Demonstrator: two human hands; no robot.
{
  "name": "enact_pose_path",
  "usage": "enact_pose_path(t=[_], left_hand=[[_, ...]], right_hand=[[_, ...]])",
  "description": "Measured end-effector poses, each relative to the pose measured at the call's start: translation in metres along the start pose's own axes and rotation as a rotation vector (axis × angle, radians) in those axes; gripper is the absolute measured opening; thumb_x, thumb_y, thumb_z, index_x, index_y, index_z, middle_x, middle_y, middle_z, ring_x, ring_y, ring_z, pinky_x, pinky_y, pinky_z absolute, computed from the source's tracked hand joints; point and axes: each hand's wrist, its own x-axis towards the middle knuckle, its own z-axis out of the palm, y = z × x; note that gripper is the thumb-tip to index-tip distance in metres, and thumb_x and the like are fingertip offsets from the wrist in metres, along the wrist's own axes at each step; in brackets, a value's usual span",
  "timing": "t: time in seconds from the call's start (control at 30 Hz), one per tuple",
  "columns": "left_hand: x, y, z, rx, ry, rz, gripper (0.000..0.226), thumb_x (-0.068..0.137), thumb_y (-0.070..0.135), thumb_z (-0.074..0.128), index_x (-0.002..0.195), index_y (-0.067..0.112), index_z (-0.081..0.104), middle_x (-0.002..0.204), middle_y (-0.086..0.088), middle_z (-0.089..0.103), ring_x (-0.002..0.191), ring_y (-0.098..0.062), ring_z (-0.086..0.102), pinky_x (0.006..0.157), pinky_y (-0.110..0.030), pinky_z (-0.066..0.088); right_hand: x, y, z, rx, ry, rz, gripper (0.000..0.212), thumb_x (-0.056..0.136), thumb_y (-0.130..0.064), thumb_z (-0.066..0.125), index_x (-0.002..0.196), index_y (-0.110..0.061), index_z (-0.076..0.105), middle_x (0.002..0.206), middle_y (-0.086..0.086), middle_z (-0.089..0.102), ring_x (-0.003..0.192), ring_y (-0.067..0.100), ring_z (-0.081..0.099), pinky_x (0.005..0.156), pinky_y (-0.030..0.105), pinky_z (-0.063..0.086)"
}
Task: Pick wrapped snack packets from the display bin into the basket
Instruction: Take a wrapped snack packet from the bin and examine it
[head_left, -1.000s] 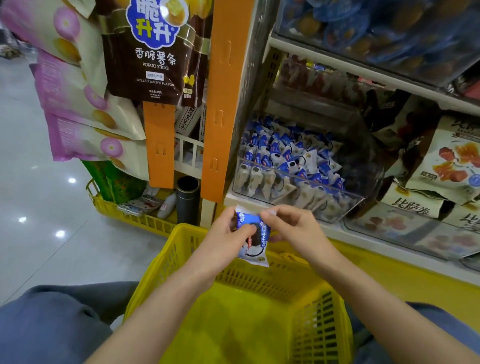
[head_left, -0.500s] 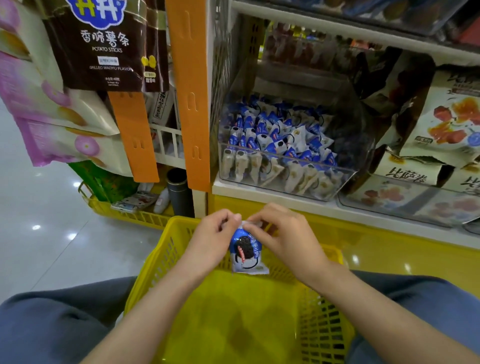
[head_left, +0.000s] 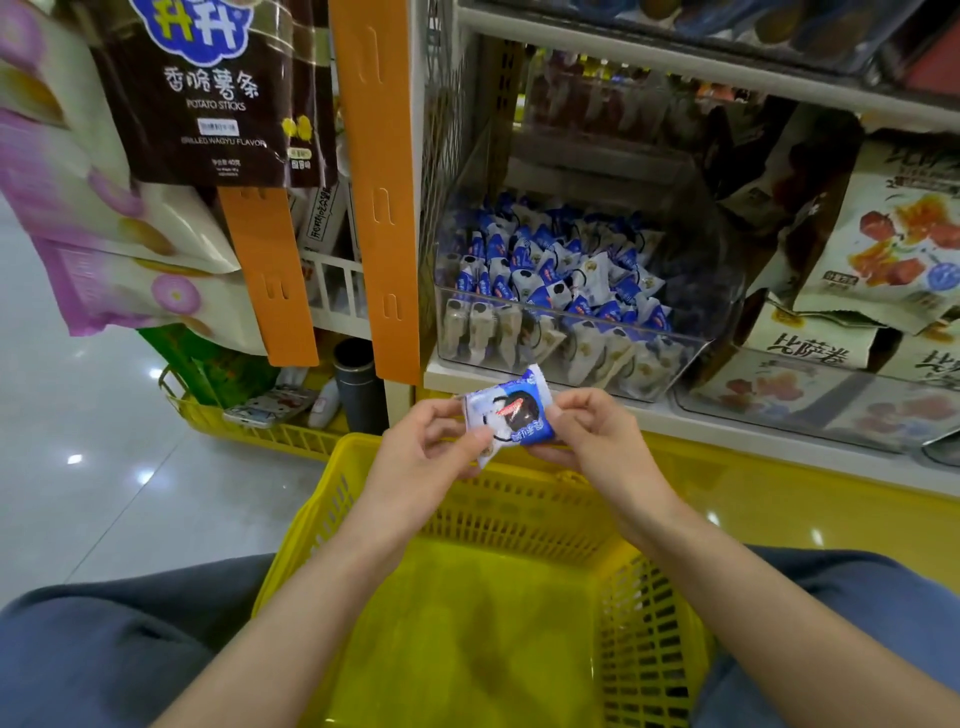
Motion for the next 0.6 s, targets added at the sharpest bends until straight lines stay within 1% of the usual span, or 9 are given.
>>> enact_pose_path(t=[0.07, 0.17, 0.23, 0.3, 0.33, 0.4, 0.43, 0.5, 0.6], left_hand=[[0.000, -0.001, -0.002, -0.002, 0.027, 0.021, 0.013, 0.089, 0.012, 0.058, 0.098, 0.021, 0.060, 0.087, -0.005, 0.071, 0.075, -0.005, 0.065, 0.066, -0.020, 0.055], [0.000, -0.004, -0.003, 0.093, 0.081, 0.046, 0.004, 0.090, 0.012, 0.057, 0.090, 0.014, 0.061, 0.081, -0.006, 0.070, 0.070, -0.004, 0.064, 0.063, -0.020, 0.055], [0.002, -0.006, -0.006, 0.171, 0.141, 0.083, 0.014, 0.090, 0.012, 0.057, 0.076, 0.012, 0.057, 0.069, -0.004, 0.065, 0.065, -0.006, 0.060, 0.065, -0.029, 0.056], [0.005, -0.008, -0.010, 0.280, 0.169, 0.151, 0.021, 0.090, 0.013, 0.057, 0.070, 0.013, 0.052, 0.062, -0.001, 0.059, 0.062, -0.010, 0.055, 0.067, -0.036, 0.053], [0.005, -0.008, -0.013, 0.379, 0.160, 0.202, 0.021, 0.090, 0.015, 0.057, 0.070, 0.014, 0.052, 0.064, 0.000, 0.059, 0.064, -0.011, 0.055, 0.067, -0.033, 0.050], [0.005, -0.010, -0.015, 0.591, 0.103, 0.310, 0.018, 0.090, 0.017, 0.057, 0.073, 0.018, 0.051, 0.073, 0.004, 0.062, 0.072, -0.009, 0.057, 0.066, -0.029, 0.047], [0.003, -0.012, -0.015, 0.653, 0.062, 0.346, 0.017, 0.091, 0.017, 0.057, 0.075, 0.019, 0.051, 0.078, 0.004, 0.062, 0.076, -0.009, 0.058, 0.067, -0.030, 0.048], [0.000, -0.015, -0.012, 0.680, -0.013, 0.365, 0.015, 0.091, 0.016, 0.056, 0.078, 0.019, 0.050, 0.080, 0.005, 0.061, 0.077, -0.009, 0.058, 0.068, -0.031, 0.049], [-0.004, -0.017, -0.009, 0.664, -0.045, 0.376, 0.014, 0.091, 0.018, 0.056, 0.078, 0.022, 0.051, 0.069, 0.011, 0.056, 0.068, -0.003, 0.054, 0.059, -0.020, 0.042]], right_hand=[[0.000, 0.003, -0.001, -0.001, -0.050, 0.096, 0.005, 0.093, -0.003, 0.049, 0.098, -0.005, 0.048, 0.080, 0.011, 0.064, 0.062, 0.008, 0.066, 0.058, 0.020, 0.056], [-0.001, 0.004, -0.001, -0.118, -0.157, 0.156, 0.008, 0.094, -0.002, 0.048, 0.101, -0.004, 0.047, 0.080, 0.013, 0.065, 0.059, 0.010, 0.066, 0.058, 0.020, 0.056], [0.000, 0.006, -0.001, -0.321, -0.200, 0.112, 0.015, 0.092, -0.002, 0.051, 0.107, -0.005, 0.047, 0.088, 0.015, 0.065, 0.069, 0.015, 0.065, 0.065, 0.024, 0.054], [0.001, 0.011, -0.002, -0.596, -0.228, 0.007, 0.037, 0.087, -0.007, 0.060, 0.121, -0.009, 0.044, 0.105, 0.004, 0.056, 0.096, 0.015, 0.056, 0.082, 0.028, 0.049], [0.000, 0.014, -0.002, -0.714, -0.230, -0.074, 0.051, 0.085, -0.014, 0.065, 0.129, -0.013, 0.040, 0.114, -0.003, 0.047, 0.108, 0.010, 0.048, 0.092, 0.026, 0.043], [-0.004, 0.018, 0.000, -0.823, -0.229, -0.288, 0.070, 0.081, -0.031, 0.068, 0.139, -0.019, 0.031, 0.123, -0.013, 0.033, 0.119, 0.001, 0.034, 0.103, 0.018, 0.029], [-0.007, 0.020, 0.002, -0.825, -0.233, -0.389, 0.071, 0.081, -0.037, 0.067, 0.140, -0.021, 0.031, 0.124, -0.015, 0.032, 0.121, -0.002, 0.031, 0.103, 0.014, 0.025], [-0.011, 0.026, 0.008, -0.799, -0.236, -0.521, 0.056, 0.083, -0.036, 0.065, 0.132, -0.022, 0.044, 0.118, -0.014, 0.042, 0.113, -0.004, 0.040, 0.098, 0.012, 0.031], [-0.011, 0.029, 0.013, -0.738, -0.191, -0.534, 0.014, 0.085, -0.026, 0.065, 0.098, -0.023, 0.064, 0.092, -0.011, 0.061, 0.087, 0.001, 0.055, 0.075, 0.015, 0.044]])
